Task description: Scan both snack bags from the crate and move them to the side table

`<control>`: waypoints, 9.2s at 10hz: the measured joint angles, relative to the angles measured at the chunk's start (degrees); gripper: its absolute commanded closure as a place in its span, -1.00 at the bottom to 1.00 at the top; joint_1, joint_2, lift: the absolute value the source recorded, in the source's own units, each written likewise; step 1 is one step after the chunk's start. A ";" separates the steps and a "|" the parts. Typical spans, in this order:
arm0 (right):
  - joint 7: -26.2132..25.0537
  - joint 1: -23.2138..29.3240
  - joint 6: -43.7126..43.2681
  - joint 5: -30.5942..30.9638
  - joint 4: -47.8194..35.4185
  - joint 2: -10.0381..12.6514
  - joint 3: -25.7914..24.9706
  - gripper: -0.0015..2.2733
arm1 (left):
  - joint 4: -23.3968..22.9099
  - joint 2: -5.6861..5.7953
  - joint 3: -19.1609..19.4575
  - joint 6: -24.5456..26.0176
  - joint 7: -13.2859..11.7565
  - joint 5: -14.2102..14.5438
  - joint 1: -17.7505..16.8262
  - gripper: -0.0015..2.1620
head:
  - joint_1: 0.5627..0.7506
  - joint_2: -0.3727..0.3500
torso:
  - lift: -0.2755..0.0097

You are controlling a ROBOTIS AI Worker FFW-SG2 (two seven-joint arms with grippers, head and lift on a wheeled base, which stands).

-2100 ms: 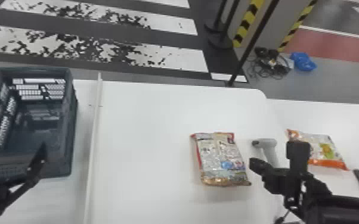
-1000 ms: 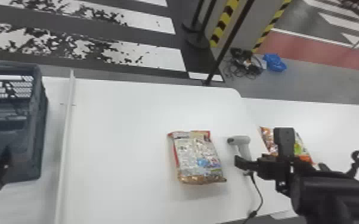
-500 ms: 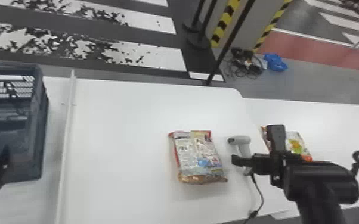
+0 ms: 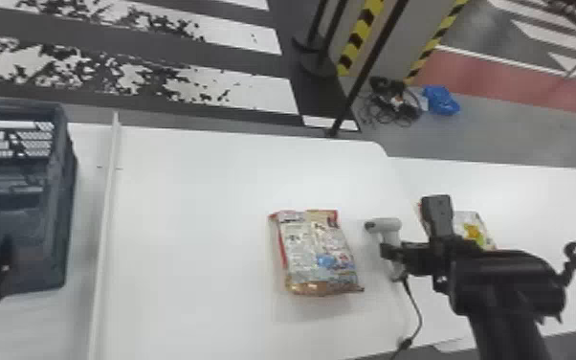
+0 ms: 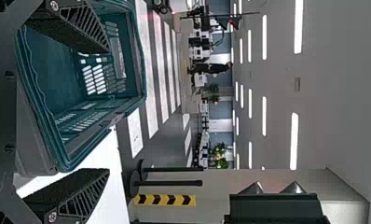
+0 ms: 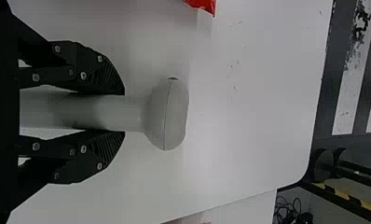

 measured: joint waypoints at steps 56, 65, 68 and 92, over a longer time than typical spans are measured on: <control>-7.10 2.62 2.02 4.84 -6.53 4.54 1.77 0.96 | 0.79 -0.34 0.79 0.27 -0.70 0.37 -0.51 -0.92 | 0.41 -0.88 | 0.40; -9.45 3.65 1.04 2.79 -6.52 4.72 1.30 -0.88 | 0.26 0.00 0.72 0.18 -0.75 0.44 -0.16 -0.92 | 0.41 -0.90 | 0.40; -12.02 5.93 1.46 0.31 -11.44 5.16 -1.25 -0.90 | 0.18 0.00 0.77 0.18 -0.79 0.44 -0.08 -0.92 | 0.41 -0.94 | 0.40; 11.65 3.11 24.21 -21.14 -12.42 3.78 -7.81 0.98 | 1.22 -0.18 0.82 0.18 -0.79 0.44 -0.43 -0.92 | 0.41 -0.47 | 0.40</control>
